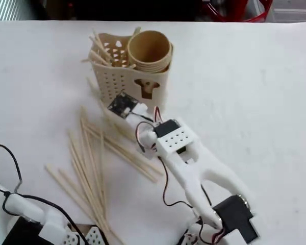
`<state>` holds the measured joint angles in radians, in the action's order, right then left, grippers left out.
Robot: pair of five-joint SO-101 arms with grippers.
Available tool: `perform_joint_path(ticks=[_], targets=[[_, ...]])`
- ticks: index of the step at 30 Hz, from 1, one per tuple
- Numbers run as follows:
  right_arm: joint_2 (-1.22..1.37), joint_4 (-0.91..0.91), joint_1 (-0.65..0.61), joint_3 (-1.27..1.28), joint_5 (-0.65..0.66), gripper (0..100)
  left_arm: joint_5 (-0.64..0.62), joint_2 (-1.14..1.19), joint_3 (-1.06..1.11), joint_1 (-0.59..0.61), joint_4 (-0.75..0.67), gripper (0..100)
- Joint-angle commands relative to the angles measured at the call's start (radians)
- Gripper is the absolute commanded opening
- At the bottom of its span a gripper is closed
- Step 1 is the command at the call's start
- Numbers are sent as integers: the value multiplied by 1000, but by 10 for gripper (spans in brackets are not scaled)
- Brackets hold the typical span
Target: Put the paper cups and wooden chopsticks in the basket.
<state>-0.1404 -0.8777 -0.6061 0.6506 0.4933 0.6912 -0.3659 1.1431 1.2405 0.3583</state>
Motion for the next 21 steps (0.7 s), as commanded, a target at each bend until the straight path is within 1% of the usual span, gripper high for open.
perform_joint_path(ticks=[1, 3, 8, 10, 13, 17, 21], targets=[[59, -7, -12, -77, 51, 218, 3, -13, -57, 51, -74, 83], [125, -5, -22, -120, 77, 208, 6, -13, -38, 59, -129, 83], [291, -8, -28, -221, 80, 200, 6, -13, 29, 58, -259, 83], [355, -8, -21, -247, 86, 185, 6, -13, 43, 58, -288, 83], [407, -41, -8, -285, 86, 139, 6, -13, 46, 58, -287, 83], [417, -73, 13, -316, 77, 18, 5, -15, 46, 56, -285, 83], [398, -82, 25, -316, 5, 16, 3, -18, 46, 56, -284, 83]])
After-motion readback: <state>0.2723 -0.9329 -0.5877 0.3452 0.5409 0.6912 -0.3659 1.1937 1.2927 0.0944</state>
